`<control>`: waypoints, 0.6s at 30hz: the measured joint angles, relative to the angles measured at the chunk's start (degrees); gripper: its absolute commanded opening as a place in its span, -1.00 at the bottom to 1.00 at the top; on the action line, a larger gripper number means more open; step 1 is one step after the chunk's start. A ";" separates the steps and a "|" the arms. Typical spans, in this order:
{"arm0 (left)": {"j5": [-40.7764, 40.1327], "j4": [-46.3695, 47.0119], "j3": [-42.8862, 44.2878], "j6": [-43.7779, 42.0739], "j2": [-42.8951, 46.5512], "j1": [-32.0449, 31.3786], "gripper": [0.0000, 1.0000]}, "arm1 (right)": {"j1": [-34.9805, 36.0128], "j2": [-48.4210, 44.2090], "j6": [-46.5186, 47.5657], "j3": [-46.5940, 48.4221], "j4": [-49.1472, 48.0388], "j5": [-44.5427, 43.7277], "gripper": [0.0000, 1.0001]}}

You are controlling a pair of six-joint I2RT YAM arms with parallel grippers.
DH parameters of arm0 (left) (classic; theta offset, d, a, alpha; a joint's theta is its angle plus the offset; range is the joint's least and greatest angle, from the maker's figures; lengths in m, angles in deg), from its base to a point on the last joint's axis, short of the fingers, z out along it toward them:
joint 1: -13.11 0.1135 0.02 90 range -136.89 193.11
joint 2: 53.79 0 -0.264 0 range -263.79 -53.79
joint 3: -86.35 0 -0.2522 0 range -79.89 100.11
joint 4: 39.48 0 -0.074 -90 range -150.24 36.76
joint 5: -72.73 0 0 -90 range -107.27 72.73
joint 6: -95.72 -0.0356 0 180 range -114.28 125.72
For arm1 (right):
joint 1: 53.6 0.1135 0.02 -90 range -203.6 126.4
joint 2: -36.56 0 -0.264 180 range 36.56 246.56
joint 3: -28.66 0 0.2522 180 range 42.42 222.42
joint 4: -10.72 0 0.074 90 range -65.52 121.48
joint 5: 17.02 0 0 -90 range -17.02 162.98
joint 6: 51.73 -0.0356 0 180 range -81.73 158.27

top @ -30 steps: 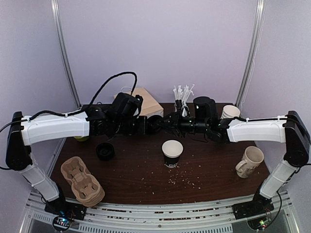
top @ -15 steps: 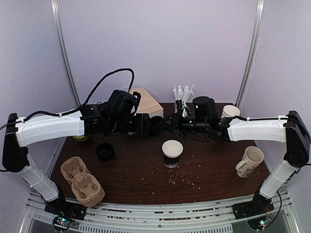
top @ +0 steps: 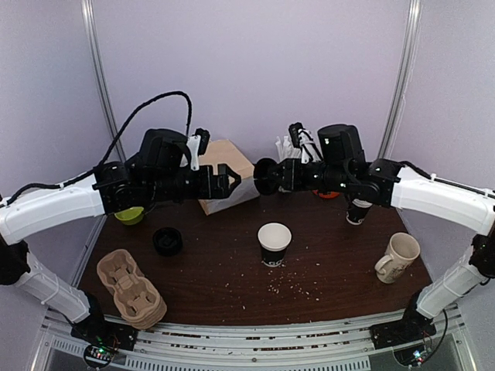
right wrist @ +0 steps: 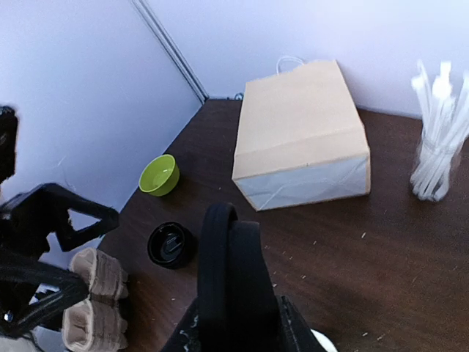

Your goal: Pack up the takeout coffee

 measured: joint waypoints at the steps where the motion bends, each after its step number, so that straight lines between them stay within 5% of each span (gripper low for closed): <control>1: 1.92 0.87 -0.09 0.09 0.09 0.46 0.86 | 1.86 -1.16 3.78 0.46 0.90 -3.56 -0.85; 10: 25.83 12.96 -1.33 7.08 -1.60 7.58 0.97 | 22.56 -12.83 43.01 -9.77 -2.25 -38.84 -0.89; 18: 41.68 22.49 -4.61 12.57 -3.63 7.93 0.97 | 32.15 -12.02 78.18 -26.43 -26.75 -57.48 -0.88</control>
